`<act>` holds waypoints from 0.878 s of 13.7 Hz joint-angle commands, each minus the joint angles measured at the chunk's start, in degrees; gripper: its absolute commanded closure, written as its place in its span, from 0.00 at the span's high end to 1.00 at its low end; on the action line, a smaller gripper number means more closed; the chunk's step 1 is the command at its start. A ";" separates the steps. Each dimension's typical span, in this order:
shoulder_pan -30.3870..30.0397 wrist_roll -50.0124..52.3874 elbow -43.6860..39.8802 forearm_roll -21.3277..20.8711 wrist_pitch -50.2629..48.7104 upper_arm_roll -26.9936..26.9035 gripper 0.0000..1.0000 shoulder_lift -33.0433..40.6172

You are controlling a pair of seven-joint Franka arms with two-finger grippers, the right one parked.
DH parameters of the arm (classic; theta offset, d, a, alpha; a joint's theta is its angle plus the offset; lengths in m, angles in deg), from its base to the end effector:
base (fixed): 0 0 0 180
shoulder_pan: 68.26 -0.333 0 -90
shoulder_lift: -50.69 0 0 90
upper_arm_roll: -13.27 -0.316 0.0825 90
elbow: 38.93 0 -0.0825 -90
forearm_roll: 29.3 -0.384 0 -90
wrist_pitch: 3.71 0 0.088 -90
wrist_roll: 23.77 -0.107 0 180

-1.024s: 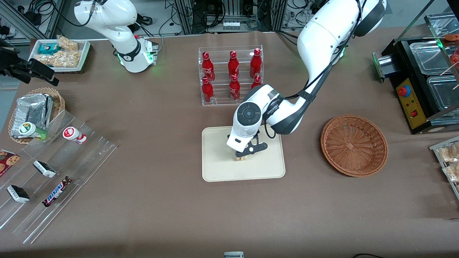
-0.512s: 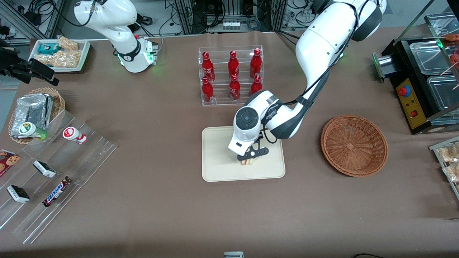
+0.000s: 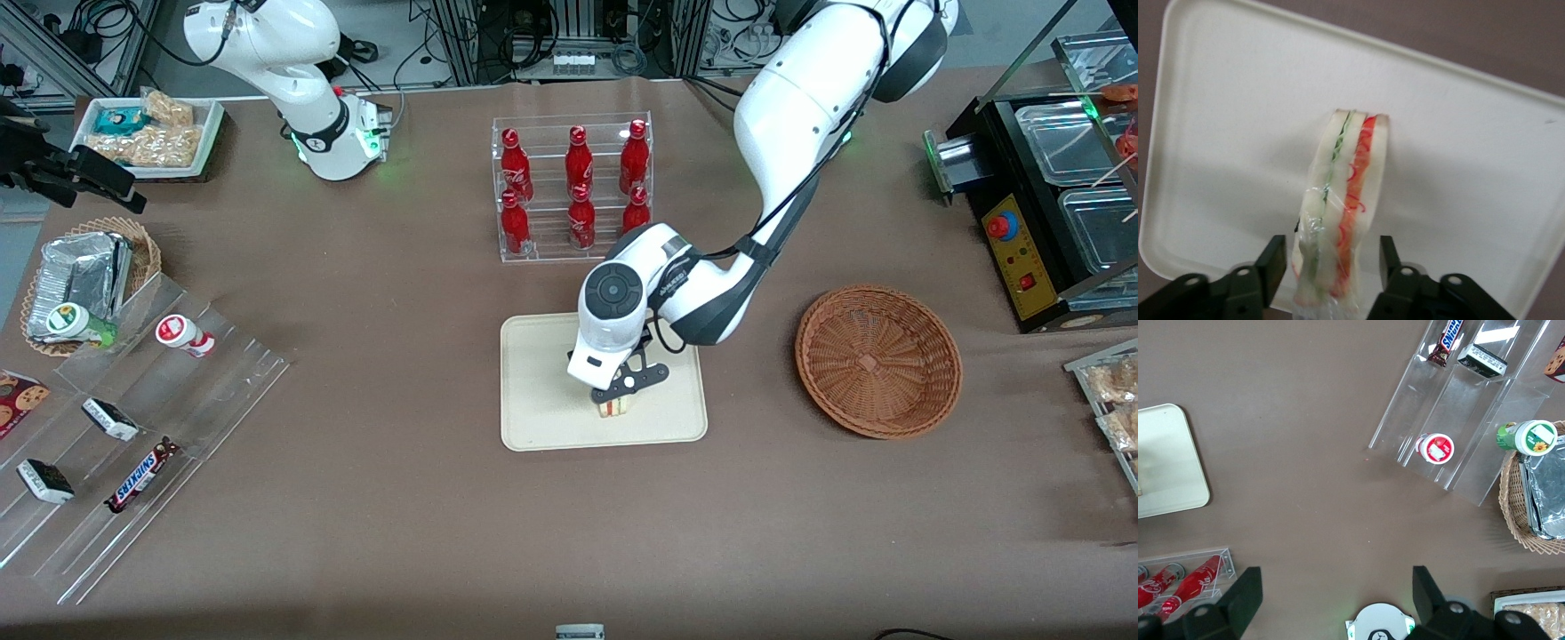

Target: Place sandwich from basket to tray

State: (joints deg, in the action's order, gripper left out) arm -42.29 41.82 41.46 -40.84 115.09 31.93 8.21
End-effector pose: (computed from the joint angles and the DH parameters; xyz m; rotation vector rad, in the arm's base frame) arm 0.5539 -0.4663 0.2776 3.0945 0.5350 -0.0852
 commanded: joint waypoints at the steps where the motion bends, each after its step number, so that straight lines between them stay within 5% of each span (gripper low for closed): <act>1: 0.21 1.47 0.38 -0.59 -4.08 -0.03 1.00 6.87; 5: -0.66 0.33 0.73 -0.86 -9.70 -0.38 1.00 15.13; 12: -18.74 -17.75 7.22 4.07 -12.71 0.06 1.00 21.99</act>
State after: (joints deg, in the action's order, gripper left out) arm -56.96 28.73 43.21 -38.01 102.58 31.26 26.08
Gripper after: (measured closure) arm 0.000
